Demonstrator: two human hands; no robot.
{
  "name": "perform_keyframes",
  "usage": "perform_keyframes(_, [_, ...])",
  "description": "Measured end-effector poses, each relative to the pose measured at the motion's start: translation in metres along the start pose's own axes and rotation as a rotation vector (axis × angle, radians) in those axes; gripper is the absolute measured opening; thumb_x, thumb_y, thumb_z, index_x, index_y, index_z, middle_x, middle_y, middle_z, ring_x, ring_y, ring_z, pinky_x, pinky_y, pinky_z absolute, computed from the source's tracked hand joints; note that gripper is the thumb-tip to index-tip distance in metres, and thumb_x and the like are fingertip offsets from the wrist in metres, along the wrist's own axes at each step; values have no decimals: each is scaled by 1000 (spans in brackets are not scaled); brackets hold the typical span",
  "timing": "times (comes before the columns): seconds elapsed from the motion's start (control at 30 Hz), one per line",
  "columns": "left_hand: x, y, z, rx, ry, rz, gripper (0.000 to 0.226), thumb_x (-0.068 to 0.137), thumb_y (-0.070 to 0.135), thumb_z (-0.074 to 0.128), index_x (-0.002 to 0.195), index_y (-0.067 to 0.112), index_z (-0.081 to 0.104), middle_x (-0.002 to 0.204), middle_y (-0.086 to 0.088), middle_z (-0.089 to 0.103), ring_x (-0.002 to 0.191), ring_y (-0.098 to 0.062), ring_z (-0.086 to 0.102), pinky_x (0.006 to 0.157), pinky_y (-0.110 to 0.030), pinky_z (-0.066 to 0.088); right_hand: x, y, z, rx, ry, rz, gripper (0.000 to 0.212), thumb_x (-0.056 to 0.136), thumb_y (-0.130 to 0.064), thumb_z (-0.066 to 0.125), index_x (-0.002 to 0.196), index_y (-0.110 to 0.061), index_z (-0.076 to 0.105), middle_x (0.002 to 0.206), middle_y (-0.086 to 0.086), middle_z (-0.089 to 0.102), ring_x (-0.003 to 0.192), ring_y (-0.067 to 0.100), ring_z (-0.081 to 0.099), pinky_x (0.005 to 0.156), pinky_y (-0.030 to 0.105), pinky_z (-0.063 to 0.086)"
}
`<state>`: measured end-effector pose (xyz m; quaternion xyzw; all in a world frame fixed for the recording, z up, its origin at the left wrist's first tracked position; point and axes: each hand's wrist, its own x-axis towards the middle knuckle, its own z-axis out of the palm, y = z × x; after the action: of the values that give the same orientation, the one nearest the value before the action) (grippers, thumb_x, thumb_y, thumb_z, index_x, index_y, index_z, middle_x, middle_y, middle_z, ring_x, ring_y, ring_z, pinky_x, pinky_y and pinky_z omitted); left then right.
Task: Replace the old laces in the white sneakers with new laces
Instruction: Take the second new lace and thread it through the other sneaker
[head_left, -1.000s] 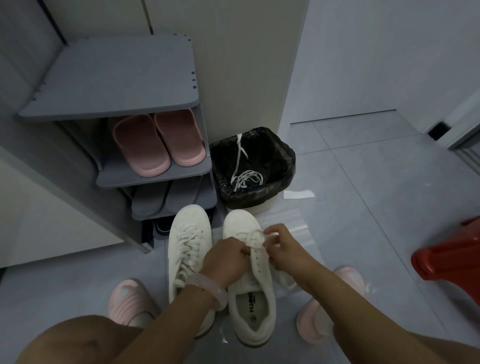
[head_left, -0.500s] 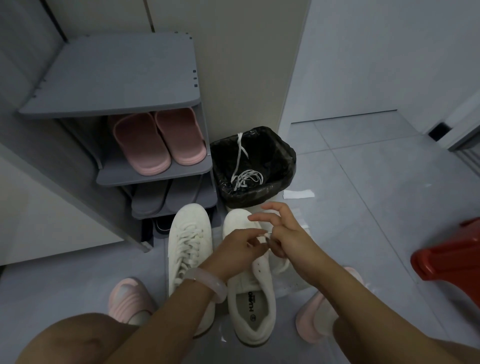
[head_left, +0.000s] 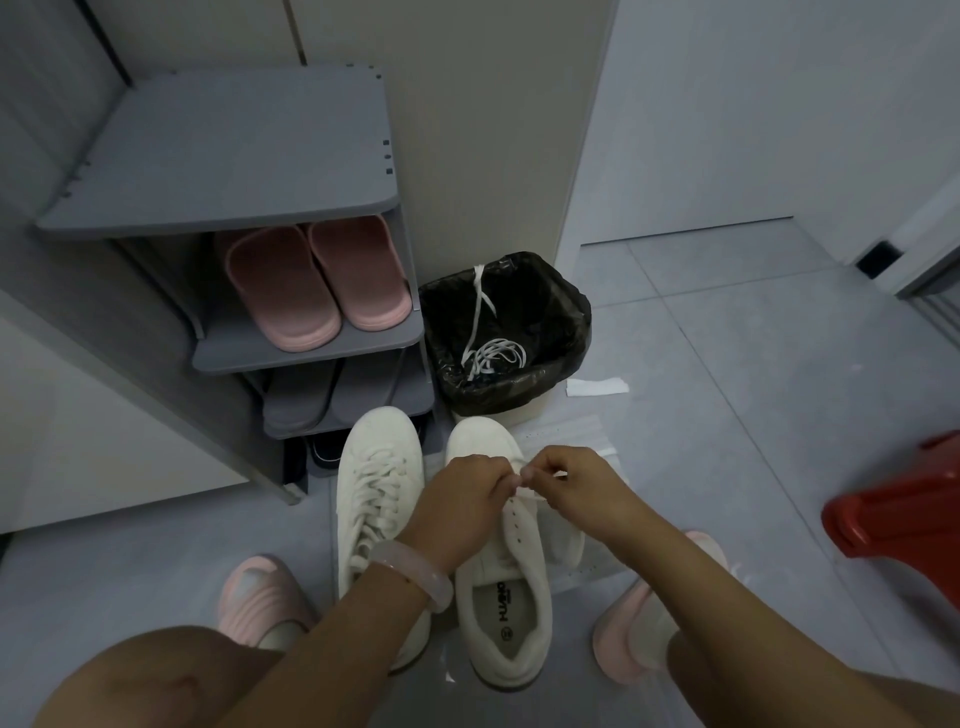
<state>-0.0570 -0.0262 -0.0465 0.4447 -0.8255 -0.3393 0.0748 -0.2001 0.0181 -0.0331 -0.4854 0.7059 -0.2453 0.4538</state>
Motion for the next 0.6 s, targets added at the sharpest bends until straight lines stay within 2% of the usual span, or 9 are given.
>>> perform_keyframes(0.1, [0,-8,0,73,27,-63,25,94,24,45,92,7,63,93,-6,63,89,-20,56,79,-34,45,3,4,-2,-169,46,-17,25,94,-20,52,69,-20,53,75,-3,61,65,6,50,55,11,37])
perform_keyframes(0.13, [1,-10,0,90,9,-84,23,93,21,46,93,7,65,95,-6,64,92,-20,57,80,-33,45,3,7,-2,-251,62,-23,22,94,-18,49,72,-16,53,78,1,63,66,8,50,56,12,37])
perform_keyframes(0.23, [-1,-10,1,42,-74,-116,27,90,13,46,101,11,71,101,-6,68,93,-19,60,81,-29,47,3,14,4,-428,52,-31,17,95,-17,44,88,-7,55,88,12,65,72,19,53,65,29,42])
perform_keyframes(0.33, [-3,-7,3,-48,-115,-137,31,87,8,47,103,16,73,99,-5,71,89,-18,63,81,-28,51,3,18,15,-575,19,-61,16,97,-22,40,86,-12,46,89,11,60,73,18,49,63,28,38])
perform_keyframes(0.43, [-1,-8,6,-95,-116,-174,28,86,9,50,97,14,74,96,-6,73,87,-19,64,82,-32,52,5,16,18,-626,33,-93,20,99,-22,37,97,-8,51,94,13,61,74,17,46,65,27,36])
perform_keyframes(0.6, [0,-11,8,-197,-85,-226,21,88,14,57,103,14,71,104,-2,70,84,-7,56,72,-17,41,6,12,19,-678,44,-157,19,98,-20,37,103,-7,50,97,12,62,74,17,43,58,27,31])
